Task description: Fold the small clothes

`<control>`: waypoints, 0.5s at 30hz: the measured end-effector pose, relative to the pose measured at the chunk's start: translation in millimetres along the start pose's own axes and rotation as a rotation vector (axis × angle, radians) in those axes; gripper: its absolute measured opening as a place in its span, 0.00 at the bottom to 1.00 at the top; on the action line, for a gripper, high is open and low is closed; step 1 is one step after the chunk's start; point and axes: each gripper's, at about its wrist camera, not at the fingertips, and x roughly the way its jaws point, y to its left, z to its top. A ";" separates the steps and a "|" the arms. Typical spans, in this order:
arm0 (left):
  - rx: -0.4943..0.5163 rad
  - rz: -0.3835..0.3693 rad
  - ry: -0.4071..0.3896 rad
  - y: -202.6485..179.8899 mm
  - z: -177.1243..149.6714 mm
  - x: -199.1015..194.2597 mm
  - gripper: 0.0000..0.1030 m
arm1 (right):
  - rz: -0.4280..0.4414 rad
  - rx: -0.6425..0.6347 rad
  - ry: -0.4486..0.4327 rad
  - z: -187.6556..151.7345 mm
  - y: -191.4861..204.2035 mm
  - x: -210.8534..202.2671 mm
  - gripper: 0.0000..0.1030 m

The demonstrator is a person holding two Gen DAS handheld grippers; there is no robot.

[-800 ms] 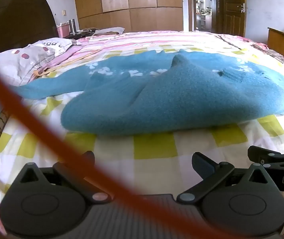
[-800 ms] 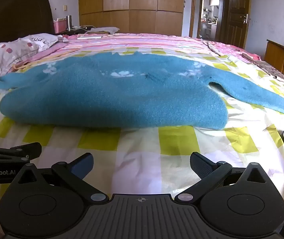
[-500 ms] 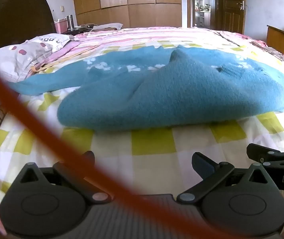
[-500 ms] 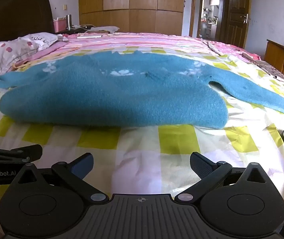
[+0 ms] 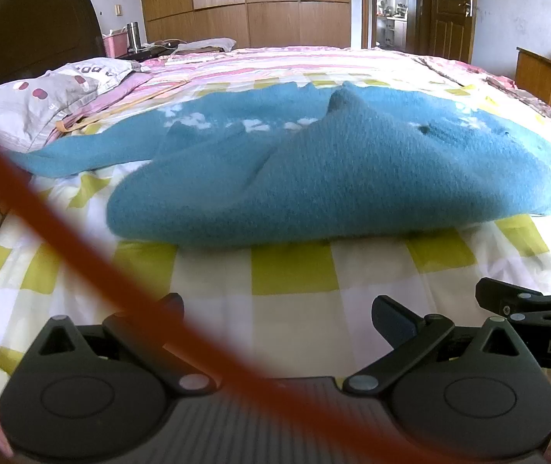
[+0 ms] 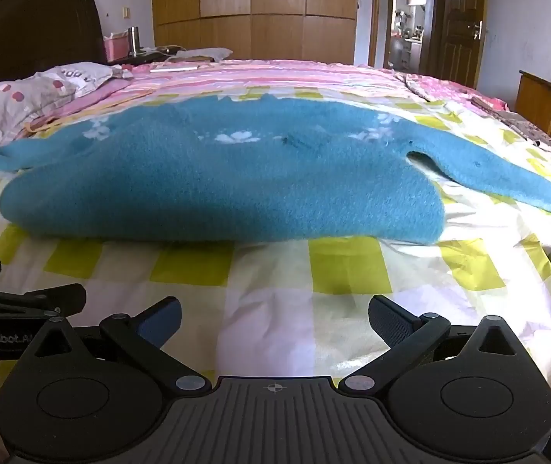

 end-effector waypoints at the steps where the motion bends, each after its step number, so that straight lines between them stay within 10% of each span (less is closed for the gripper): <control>1: 0.000 0.000 0.000 0.0 0.0 0.0 1.00 | 0.001 0.001 0.001 -0.1 -0.1 0.2 1.00; 15: -0.005 -0.018 0.050 1.5 -3.2 7.3 1.00 | 0.004 -0.001 0.014 -2.3 -0.6 2.5 1.00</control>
